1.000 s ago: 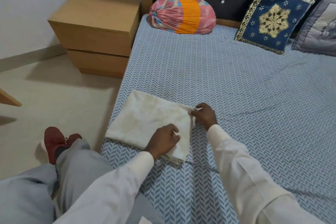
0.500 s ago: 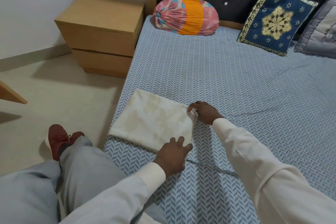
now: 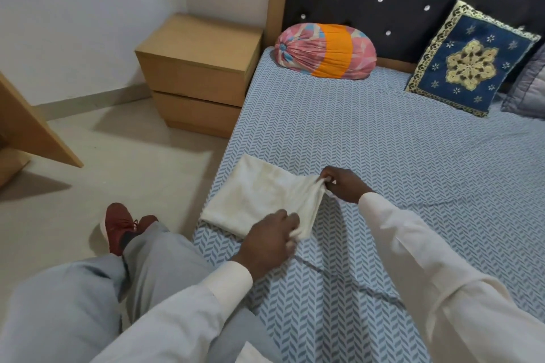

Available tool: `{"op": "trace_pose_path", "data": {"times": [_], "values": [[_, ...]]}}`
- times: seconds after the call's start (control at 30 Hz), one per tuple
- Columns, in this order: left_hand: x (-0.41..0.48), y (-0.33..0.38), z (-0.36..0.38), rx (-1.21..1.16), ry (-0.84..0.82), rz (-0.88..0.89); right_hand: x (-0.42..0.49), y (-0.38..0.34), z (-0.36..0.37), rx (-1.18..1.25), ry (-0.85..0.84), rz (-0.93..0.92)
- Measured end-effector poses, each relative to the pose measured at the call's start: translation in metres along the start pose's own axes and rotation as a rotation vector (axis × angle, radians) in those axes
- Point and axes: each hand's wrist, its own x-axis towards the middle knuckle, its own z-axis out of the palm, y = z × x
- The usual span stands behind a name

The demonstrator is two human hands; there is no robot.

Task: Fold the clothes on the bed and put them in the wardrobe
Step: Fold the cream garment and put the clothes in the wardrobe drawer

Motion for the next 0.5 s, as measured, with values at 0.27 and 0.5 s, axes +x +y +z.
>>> {"op": "trace_pose_path", "data": {"times": [0.27,0.5], "values": [[-0.035,-0.008,-0.150,-0.313,0.361,-0.115,-0.068,-0.090,-0.092,0.363,0.271,-0.196],[-0.071,0.006,-0.218,-0.664,0.290,-0.079,-0.143,-0.134,-0.156,0.560,-0.057,-0.335]]}}
